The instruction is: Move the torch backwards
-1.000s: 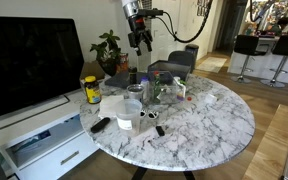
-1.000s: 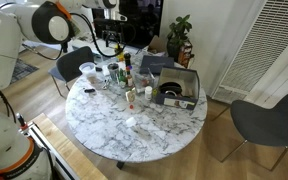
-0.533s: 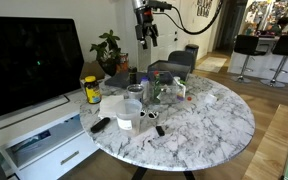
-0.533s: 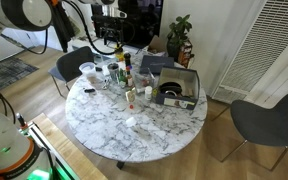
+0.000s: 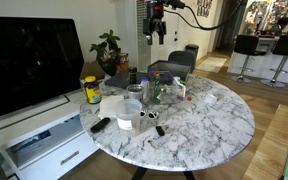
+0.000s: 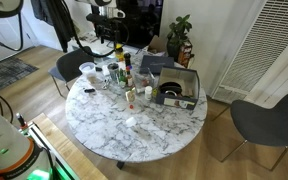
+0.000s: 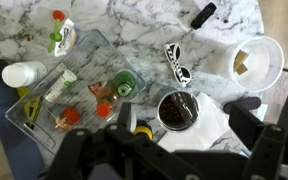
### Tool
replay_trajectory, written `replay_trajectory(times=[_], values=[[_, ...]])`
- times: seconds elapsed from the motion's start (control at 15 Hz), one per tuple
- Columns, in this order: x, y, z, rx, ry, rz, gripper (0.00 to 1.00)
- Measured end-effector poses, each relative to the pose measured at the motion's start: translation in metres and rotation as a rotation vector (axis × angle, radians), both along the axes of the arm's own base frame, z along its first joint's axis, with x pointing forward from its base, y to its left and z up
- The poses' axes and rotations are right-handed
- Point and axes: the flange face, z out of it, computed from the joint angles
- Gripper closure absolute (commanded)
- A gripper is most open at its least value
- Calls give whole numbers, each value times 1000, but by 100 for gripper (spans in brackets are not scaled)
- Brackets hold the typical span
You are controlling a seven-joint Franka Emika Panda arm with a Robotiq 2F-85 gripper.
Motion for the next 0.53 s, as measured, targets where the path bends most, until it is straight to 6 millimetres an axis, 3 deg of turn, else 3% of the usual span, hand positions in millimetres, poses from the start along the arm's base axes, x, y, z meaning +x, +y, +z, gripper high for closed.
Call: replay_trajectory(times=[0.53], values=[[-70,-29,-15,-27,-43,-85,0]])
